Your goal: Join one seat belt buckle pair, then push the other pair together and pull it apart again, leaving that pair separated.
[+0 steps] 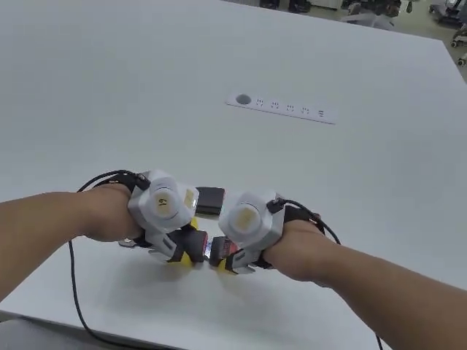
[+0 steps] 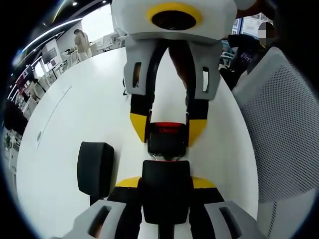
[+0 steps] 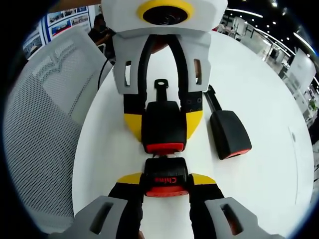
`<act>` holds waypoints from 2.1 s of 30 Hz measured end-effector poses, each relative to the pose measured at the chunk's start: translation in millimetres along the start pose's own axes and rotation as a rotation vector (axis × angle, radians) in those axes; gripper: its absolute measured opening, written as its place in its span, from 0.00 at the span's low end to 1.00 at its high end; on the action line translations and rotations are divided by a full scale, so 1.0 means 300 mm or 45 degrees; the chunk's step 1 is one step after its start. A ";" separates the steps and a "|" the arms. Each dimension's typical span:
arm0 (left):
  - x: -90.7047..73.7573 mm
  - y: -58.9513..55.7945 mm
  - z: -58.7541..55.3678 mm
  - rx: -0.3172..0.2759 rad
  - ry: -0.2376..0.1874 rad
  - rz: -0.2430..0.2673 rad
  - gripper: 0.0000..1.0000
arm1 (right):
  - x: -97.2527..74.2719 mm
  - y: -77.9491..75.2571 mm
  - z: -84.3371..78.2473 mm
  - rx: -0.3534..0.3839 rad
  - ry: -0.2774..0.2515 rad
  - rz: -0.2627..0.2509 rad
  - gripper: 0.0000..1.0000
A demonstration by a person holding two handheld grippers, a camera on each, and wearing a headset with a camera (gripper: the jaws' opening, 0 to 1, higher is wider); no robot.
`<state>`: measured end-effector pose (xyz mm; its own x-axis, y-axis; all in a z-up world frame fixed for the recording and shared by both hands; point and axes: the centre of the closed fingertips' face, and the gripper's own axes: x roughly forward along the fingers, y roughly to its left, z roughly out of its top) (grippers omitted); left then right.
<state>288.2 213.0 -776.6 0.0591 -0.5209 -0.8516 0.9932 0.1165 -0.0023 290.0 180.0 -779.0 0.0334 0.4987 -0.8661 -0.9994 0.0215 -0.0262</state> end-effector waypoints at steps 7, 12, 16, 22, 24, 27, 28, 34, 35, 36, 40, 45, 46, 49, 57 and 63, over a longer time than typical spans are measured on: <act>0.002 0.003 0.000 -0.008 0.005 0.001 0.37 | -0.002 0.001 0.003 0.023 -0.003 -0.007 0.33; 0.000 0.009 -0.005 -0.029 0.007 0.005 0.37 | -0.004 0.003 0.000 0.049 -0.003 -0.002 0.34; -0.001 0.015 -0.011 -0.047 0.004 0.014 0.38 | -0.006 0.001 -0.003 0.053 -0.005 -0.001 0.34; -0.008 0.011 -0.017 -0.064 0.033 0.046 0.40 | -0.005 0.000 -0.005 0.059 0.004 -0.005 0.34; -0.020 0.004 -0.010 -0.066 0.032 0.053 0.41 | -0.008 -0.004 -0.008 0.058 0.011 -0.019 0.37; -0.038 0.021 0.002 -0.077 0.011 0.074 0.42 | -0.014 -0.005 -0.003 0.063 0.008 -0.026 0.39; -0.045 0.023 0.007 -0.078 0.007 0.080 0.43 | -0.019 -0.005 -0.001 0.062 0.005 -0.029 0.39; -0.100 0.021 0.064 -0.073 -0.031 0.108 0.44 | -0.064 -0.007 0.019 0.059 -0.029 -0.045 0.41; -0.100 0.031 0.059 -0.073 -0.034 0.111 0.44 | -0.072 -0.008 0.022 0.059 -0.034 -0.048 0.41; -0.108 0.034 0.061 -0.070 -0.038 0.117 0.45 | -0.072 -0.012 0.022 0.060 -0.043 -0.049 0.41; -0.137 0.043 0.094 -0.077 -0.066 0.133 0.46 | -0.127 0.000 0.034 0.046 -0.058 -0.058 0.41; -0.156 0.067 0.134 -0.089 -0.101 0.159 0.46 | -0.167 -0.024 0.025 0.041 -0.066 -0.081 0.40; -0.158 0.071 0.137 -0.089 -0.103 0.162 0.46 | -0.182 -0.032 0.018 0.043 -0.066 -0.089 0.40; -0.153 0.104 0.127 -0.084 -0.104 0.171 0.47 | -0.195 -0.065 -0.011 0.050 -0.057 -0.109 0.40; -0.161 0.156 0.134 -0.090 -0.105 0.198 0.49 | -0.241 -0.140 -0.113 0.074 -0.002 -0.156 0.40; -0.164 0.209 0.122 -0.097 -0.097 0.221 0.52 | -0.267 -0.184 -0.177 0.082 0.023 -0.180 0.40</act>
<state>351.3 215.0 -715.7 0.2392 -0.5496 -0.8004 0.9571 0.2725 0.0989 342.2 92.8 -734.8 0.1732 0.4714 -0.8648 -0.9823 0.1460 -0.1172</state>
